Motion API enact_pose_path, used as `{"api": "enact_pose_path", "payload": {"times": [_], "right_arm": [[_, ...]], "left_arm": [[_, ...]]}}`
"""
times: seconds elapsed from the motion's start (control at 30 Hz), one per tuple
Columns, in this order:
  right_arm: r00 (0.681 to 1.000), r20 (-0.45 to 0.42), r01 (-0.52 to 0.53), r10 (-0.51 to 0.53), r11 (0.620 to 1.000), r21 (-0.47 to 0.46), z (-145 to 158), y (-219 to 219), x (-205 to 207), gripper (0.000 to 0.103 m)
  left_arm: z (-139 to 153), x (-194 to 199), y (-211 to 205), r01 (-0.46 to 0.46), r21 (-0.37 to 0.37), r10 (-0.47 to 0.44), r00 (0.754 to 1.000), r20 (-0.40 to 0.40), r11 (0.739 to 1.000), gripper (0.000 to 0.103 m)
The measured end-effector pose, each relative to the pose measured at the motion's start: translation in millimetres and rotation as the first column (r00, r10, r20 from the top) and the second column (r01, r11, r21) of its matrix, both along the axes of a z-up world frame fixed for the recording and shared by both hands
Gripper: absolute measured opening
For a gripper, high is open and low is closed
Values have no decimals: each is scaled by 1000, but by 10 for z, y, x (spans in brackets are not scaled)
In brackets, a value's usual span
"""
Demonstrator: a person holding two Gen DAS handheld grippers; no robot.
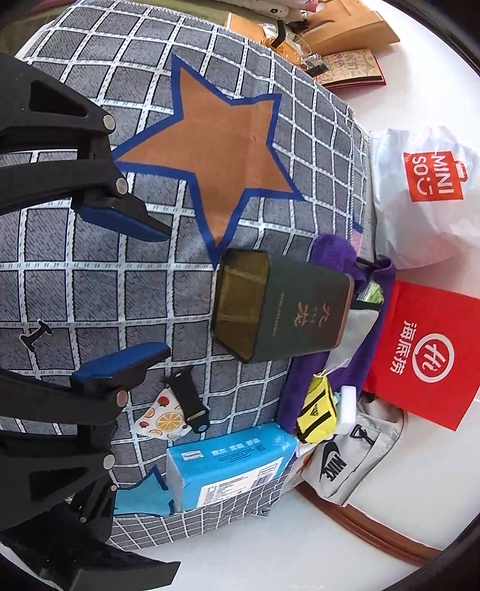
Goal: Organize soft objects
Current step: 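Move both grippers back over the bed toward the black strap and orange-print packet, then grasp the black strap with the left gripper while the right grasps the orange-print packet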
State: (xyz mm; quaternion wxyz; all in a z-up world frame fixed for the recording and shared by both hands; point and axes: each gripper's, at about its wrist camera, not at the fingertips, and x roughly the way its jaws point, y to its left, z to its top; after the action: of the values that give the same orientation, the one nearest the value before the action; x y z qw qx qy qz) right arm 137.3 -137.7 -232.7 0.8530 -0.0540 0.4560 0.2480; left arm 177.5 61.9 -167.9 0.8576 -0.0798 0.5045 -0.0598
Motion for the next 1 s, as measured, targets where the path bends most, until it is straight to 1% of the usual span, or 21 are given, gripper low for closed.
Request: {"api": "enact_pose_path", "payload": {"times": [0.07,0.17,0.2,0.23,0.27,0.3,0.33,0.43,0.47,0.5,0.53,0.57,0.6,0.63,0.7,0.77,0.83,0.9,1.0], "right_arm": [[1000,15,5,-5,1000,-10,24,-14,-60,0],[999,51,11,-10,1000,-5,72,-30,-64,3],[998,65,17,-17,1000,-8,83,-30,-47,12],[996,84,19,-18,1000,-12,88,-16,-13,24],[995,96,21,-19,1000,-16,85,-10,10,31],[994,108,22,-19,1000,-22,76,3,43,43],[993,121,20,-16,999,-35,61,36,83,44],[991,137,18,-6,997,-81,13,109,166,43],[991,131,29,-14,994,-108,-25,135,213,40],[992,127,39,-23,991,-131,-65,151,254,33],[990,138,40,-21,990,-133,-73,155,261,31],[989,148,38,-18,990,-136,-72,161,258,27],[988,152,29,-7,989,-144,-76,174,256,14],[988,155,26,-3,988,-152,-79,184,248,4],[989,147,10,14,987,-159,-76,213,234,0],[990,142,13,9,988,-157,-69,213,218,0],[995,104,4,7,995,-99,-42,158,192,0],[998,57,-25,26,999,-24,-15,95,116,0],[996,51,-68,69,998,-15,3,81,-73,0]], "left_arm": [[-33,-13,-31,2,-5,-2,1000,-9,1000,55],[-58,-38,-76,5,3,-5,1000,-13,1000,55],[-62,-46,-84,6,6,-6,1000,-12,1000,55],[-67,-51,-84,6,7,-6,1000,-12,1000,55],[-73,-54,-83,5,7,-5,1000,-13,1000,55],[-80,-58,-80,4,6,-4,1000,-15,1000,55],[-84,-59,-73,4,5,-4,1000,-14,1000,55],[-101,-58,-42,-2,4,2,1000,-16,1000,55],[-106,-56,-28,-4,1,4,1000,-16,1000,55],[-112,-54,-11,-6,-3,6,1000,-18,1000,55],[-115,-49,0,-6,-6,6,1000,-18,1000,55],[-118,-46,14,-6,-9,6,1000,-18,1000,55],[-121,-40,27,-7,-11,6,1000,-17,1000,55],[-125,-33,35,-7,-13,7,1000,-18,1000,55],[-137,-16,48,-4,-20,4,1000,-19,1000,55],[-150,-8,36,6,-24,-6,1000,-18,1000,55],[-168,-10,6,22,-23,-22,1000,-17,1000,55],[-184,-25,-31,38,-23,-38,999,-17,999,55],[-204,-56,-109,68,-34,-68,998,-13,997,55]]}}
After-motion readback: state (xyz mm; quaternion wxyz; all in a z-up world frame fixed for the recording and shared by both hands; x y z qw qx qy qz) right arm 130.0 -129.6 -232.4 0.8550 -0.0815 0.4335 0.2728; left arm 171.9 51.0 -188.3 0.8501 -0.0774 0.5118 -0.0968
